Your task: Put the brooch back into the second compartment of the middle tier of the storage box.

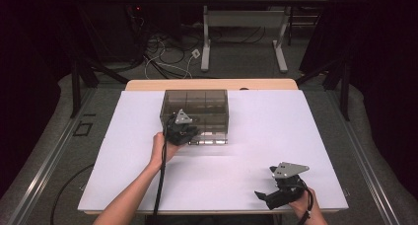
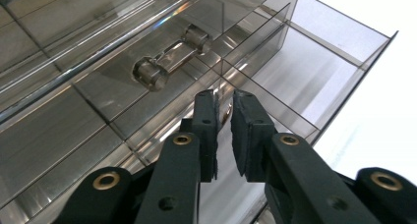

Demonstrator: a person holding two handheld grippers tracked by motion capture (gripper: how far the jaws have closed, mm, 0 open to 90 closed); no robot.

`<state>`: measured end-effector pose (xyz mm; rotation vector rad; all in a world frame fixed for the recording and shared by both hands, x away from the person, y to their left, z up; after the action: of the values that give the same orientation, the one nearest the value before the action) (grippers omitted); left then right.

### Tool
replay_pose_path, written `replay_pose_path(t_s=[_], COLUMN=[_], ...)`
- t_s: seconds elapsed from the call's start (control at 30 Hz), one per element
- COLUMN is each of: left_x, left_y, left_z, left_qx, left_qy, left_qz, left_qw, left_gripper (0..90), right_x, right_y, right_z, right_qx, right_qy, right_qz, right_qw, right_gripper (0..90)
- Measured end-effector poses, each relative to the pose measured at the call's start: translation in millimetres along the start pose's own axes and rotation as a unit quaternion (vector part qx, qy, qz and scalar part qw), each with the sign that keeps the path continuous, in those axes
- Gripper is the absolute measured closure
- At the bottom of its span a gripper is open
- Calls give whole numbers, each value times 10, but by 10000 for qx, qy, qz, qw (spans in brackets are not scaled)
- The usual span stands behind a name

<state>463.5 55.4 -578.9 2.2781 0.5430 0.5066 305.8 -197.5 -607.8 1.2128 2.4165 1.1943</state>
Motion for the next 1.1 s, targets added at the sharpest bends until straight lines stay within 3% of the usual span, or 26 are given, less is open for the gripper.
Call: replay_pose_path(t_s=[0.3,0.43,0.7,0.93,1.1], left_x=[-1,-20,-54,-154,-168], left_y=[58,41,-29,-144,-147], left_z=[-146,-238,-379,-457,-516], left_qx=[-99,-63,-22,110,6], left_qy=[99,47,9,-78,-74], left_qz=[110,6,-14,172,197], left_qw=[9998,10000,10000,9998,9998], left_gripper=[555,468,289,195,158], right_x=[4,13,10,7,23], right_y=[13,10,1,6,7], right_z=[-11,-17,-25,-24,-16], right_qx=[-77,-71,7,-43,-54], right_qy=[29,8,19,25,49], right_qz=[14,28,24,-1,58], right_qw=[10000,10000,10000,10000,10000], right_gripper=[2,2,2,3,3])
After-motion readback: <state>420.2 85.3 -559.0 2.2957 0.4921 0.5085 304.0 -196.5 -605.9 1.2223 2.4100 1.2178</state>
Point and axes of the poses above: each handheld gripper's, and its own axes: z roughly forward along the jaws, y roughly out of its top, x roughly to its left, the point moved 9 cm from there along z, roughly forward along the jaws, and after that the axes turned 14 degrees about z, right-handed, at the moved point
